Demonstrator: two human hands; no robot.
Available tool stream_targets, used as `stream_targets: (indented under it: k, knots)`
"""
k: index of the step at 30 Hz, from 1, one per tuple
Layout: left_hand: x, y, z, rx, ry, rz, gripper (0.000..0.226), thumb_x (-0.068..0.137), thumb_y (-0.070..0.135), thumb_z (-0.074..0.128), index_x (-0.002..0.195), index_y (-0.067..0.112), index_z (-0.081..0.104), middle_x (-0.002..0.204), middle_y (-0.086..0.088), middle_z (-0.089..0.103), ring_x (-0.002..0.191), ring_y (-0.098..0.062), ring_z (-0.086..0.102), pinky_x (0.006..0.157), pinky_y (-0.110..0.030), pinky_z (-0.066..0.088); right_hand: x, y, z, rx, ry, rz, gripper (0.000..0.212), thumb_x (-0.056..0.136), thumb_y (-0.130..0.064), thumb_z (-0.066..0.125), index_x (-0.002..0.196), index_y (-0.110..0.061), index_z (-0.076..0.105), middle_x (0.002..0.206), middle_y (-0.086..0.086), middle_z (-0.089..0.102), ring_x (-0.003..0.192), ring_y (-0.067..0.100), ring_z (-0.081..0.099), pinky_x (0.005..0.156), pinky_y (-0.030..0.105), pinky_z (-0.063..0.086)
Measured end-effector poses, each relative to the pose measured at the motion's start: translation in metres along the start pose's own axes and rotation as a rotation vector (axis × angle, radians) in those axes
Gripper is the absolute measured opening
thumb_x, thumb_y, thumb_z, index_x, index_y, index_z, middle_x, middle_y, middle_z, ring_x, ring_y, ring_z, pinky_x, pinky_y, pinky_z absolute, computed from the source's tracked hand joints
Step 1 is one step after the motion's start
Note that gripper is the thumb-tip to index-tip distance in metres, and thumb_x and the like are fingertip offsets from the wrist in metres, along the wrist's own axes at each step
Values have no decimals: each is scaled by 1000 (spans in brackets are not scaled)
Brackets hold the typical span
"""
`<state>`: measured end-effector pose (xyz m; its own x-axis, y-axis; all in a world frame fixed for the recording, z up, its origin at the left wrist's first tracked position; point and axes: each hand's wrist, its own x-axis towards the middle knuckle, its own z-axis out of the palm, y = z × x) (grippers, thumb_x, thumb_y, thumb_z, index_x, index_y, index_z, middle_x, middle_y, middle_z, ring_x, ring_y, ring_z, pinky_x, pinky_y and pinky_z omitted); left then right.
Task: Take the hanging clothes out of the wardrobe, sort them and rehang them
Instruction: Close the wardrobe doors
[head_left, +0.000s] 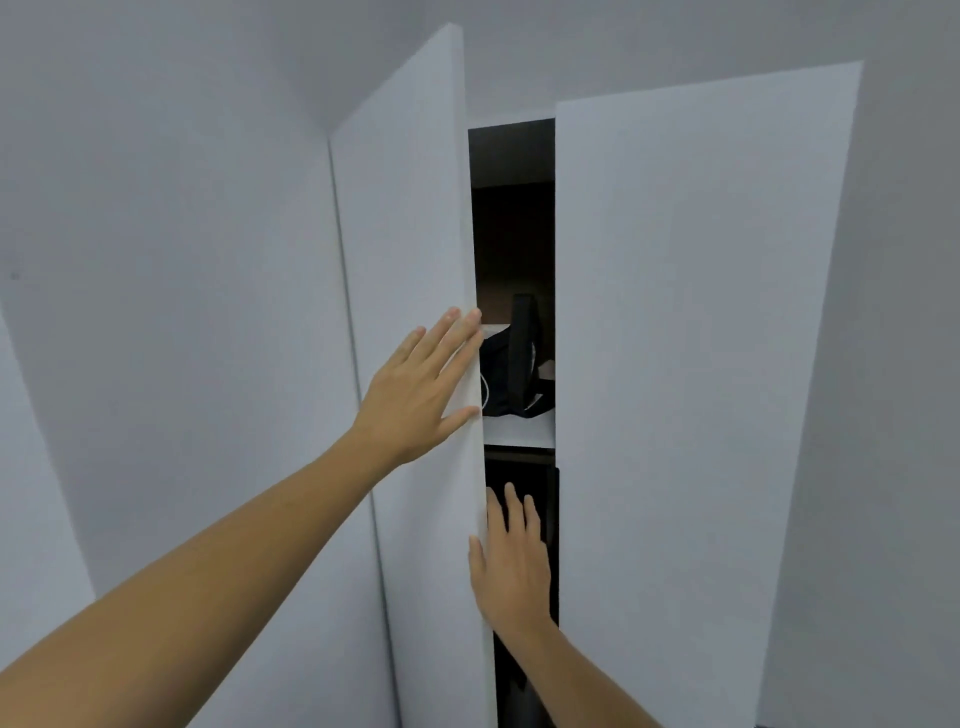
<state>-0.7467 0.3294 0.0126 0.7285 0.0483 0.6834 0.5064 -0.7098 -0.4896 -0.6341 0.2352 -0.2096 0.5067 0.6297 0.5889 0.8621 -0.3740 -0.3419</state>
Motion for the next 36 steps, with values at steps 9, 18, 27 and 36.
stream_targets:
  k: [9,18,27,36]
  knots:
    - [77,26,82,-152,114,87,100,96,60,56,167,9,7,175,-4,-3,162,-24,-2,130,-44,21,54,69,13,-184,76,194,93,91,-53,71,157,3,37,163,23,37,150,42,37,104,47,55]
    - [132,32,160,-226,226,148,95,97,59,55,166,7,13,175,-6,1,162,-27,1,129,-49,20,99,95,41,-225,204,332,107,81,-53,81,157,5,33,165,21,32,150,37,40,101,41,58]
    - [160,34,201,-283,290,157,90,99,51,56,165,6,15,175,-7,3,162,-28,3,129,-52,20,125,103,58,-188,245,431,118,76,-53,84,162,-1,23,166,15,34,149,28,42,104,38,55]
    - [178,35,230,-289,315,156,80,106,53,44,165,6,17,175,-7,2,162,-28,3,129,-51,18,142,107,68,-264,213,527,130,53,-58,94,156,0,39,162,17,39,144,29,38,87,40,62]
